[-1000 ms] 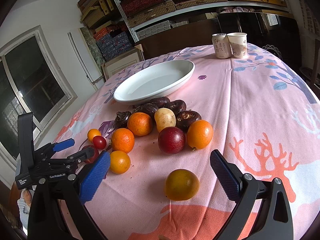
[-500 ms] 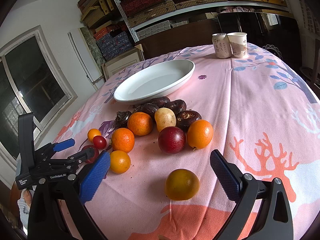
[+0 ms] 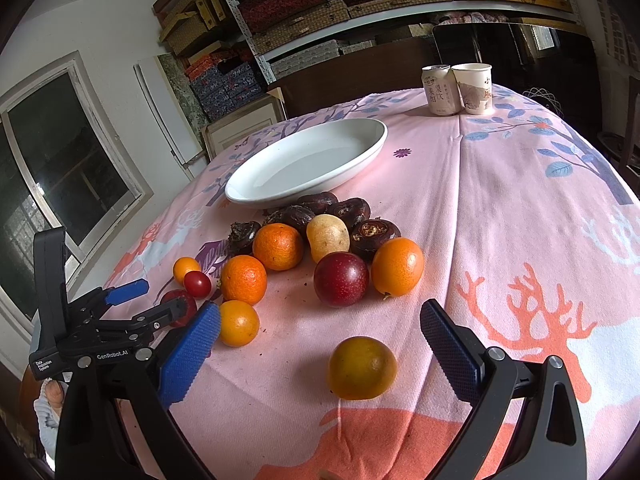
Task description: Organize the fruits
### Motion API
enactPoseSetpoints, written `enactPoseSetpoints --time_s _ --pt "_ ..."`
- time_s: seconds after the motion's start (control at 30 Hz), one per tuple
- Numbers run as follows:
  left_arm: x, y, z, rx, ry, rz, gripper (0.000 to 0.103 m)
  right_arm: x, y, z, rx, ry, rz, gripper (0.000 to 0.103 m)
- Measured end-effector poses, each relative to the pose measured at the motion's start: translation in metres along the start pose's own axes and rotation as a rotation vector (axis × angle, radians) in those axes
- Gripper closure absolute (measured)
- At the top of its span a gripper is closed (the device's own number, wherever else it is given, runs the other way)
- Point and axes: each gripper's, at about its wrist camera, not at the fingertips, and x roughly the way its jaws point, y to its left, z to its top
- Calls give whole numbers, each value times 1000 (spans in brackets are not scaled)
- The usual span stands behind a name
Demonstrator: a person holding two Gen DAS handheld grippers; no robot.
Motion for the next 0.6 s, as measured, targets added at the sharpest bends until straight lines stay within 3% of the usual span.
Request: enactPoseSetpoints --time_s 0.07,0.17,0.3,0.4,0.5,0.6 --pt "2 4 -4 11 39 -15 4 -2 -1 0 4 3 -14 3" --pt "6 6 -12 61 107 8 4 3 -1 -15 -5 67 -32 3" --pt "17 12 -15 78 194 -33 4 0 -6 -24 -58 162 -44 3" --pt "21 17 -12 99 191 -63 4 -1 -10 -28 -82 212 -81 3" --pt "20 19 -12 135 183 -91 4 1 -16 -26 -91 238 -53 3" --pt "18 16 -10 121 186 -62 4 0 -19 -25 -107 236 -36 3"
